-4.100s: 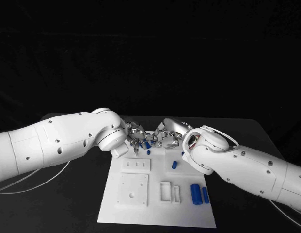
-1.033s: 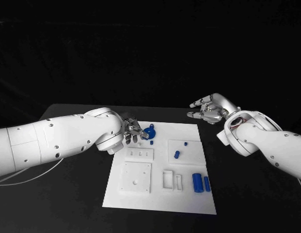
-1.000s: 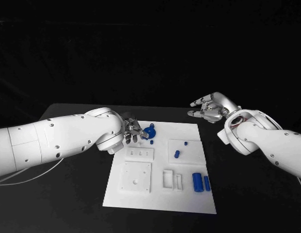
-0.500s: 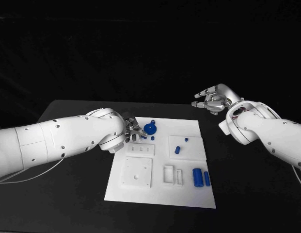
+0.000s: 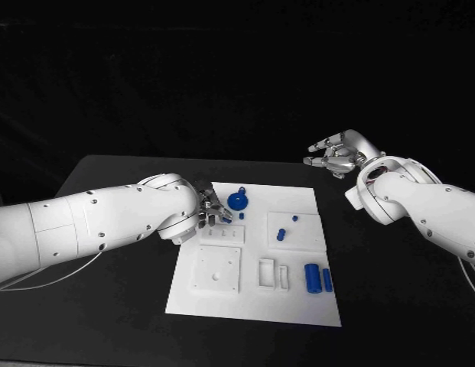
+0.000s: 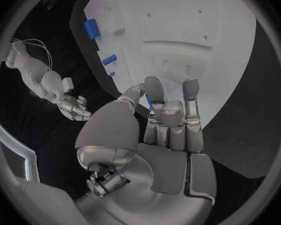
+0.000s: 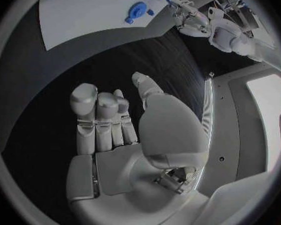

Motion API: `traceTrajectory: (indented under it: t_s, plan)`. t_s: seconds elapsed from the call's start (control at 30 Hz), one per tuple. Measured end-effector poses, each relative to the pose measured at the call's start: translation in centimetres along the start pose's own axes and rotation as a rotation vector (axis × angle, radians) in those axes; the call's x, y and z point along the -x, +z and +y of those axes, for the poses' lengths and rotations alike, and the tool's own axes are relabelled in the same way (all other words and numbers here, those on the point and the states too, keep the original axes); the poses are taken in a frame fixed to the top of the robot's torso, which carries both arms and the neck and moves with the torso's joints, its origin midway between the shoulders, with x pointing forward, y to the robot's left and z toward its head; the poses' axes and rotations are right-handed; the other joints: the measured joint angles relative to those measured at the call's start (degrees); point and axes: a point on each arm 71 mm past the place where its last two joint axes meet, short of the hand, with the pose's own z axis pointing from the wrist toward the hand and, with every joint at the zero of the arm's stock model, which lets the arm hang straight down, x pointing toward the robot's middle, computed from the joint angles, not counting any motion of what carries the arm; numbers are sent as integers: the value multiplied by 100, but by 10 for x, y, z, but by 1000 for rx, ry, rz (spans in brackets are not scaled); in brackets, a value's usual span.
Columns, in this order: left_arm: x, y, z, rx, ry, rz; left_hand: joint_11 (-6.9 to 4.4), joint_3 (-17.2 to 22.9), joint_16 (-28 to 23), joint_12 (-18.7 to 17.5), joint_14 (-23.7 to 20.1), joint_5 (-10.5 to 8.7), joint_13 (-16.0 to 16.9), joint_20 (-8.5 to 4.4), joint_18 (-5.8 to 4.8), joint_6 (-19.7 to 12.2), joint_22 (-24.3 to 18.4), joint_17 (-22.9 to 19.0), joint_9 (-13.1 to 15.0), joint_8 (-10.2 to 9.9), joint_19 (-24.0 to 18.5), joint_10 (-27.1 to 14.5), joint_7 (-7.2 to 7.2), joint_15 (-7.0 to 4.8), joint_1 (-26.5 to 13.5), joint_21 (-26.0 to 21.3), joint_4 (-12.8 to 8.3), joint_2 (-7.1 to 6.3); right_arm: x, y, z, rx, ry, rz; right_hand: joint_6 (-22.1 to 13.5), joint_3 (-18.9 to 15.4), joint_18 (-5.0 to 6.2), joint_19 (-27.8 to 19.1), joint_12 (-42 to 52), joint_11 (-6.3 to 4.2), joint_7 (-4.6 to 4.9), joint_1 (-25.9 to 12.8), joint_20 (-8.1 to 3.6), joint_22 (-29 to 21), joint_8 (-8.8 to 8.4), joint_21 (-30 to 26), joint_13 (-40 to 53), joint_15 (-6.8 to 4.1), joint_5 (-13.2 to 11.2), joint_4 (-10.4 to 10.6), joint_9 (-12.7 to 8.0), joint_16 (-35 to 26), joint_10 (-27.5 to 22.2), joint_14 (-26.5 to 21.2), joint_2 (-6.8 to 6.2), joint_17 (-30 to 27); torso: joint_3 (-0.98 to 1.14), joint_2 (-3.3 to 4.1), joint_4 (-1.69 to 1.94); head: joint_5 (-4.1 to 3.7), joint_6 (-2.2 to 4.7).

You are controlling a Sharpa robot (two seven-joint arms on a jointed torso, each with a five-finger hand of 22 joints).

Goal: Assemble the parts on the task board

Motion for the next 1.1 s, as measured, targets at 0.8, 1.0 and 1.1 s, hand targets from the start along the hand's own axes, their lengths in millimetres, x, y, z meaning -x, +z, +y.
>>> traceTrajectory:
  t_s: [0.8, 1.0, 1.1]
  plan:
    - [-15, 2, 13, 22, 49, 16, 0, -15, 0, 0, 39, -44, -2, 9, -2, 0, 499, -50, -20, -20, 214, 0, 0, 2, 8, -604, -16, 8, -1, 1, 0, -3, 3, 3, 3, 16, -1, 0, 3, 0, -3, -54, 0, -1, -1, 0, 1, 0, 57, -16, 1, 0, 0, 0, 7, 0, -4, 10, -4, 13, -16]
    - [-16, 3, 14, 25, 57, 16, 0, -15, 0, 0, 39, -56, -2, 9, -1, 0, 498, -60, -17, -1, 214, 0, 0, 3, 8, -631, -16, 8, -1, 1, 0, -3, 3, 4, 4, 16, 0, 0, 3, 0, -4, -54, 0, -2, -1, 0, 2, 0, 57, -16, 1, 0, 0, 0, 7, 0, -5, 13, -7, 21, -16]
    - [-17, 3, 15, 26, 61, 17, 2, -15, 0, 0, 39, -65, -2, 9, -1, 0, 498, -63, -16, -1, 214, 2, 0, 4, 8, -634, -16, 8, -1, 1, 0, -4, 3, 4, 4, 16, -1, 0, 3, 0, -4, -53, 0, -2, -1, 0, 2, 0, 57, -16, 1, 0, 0, 0, 7, 0, -5, 13, -7, 22, -24]
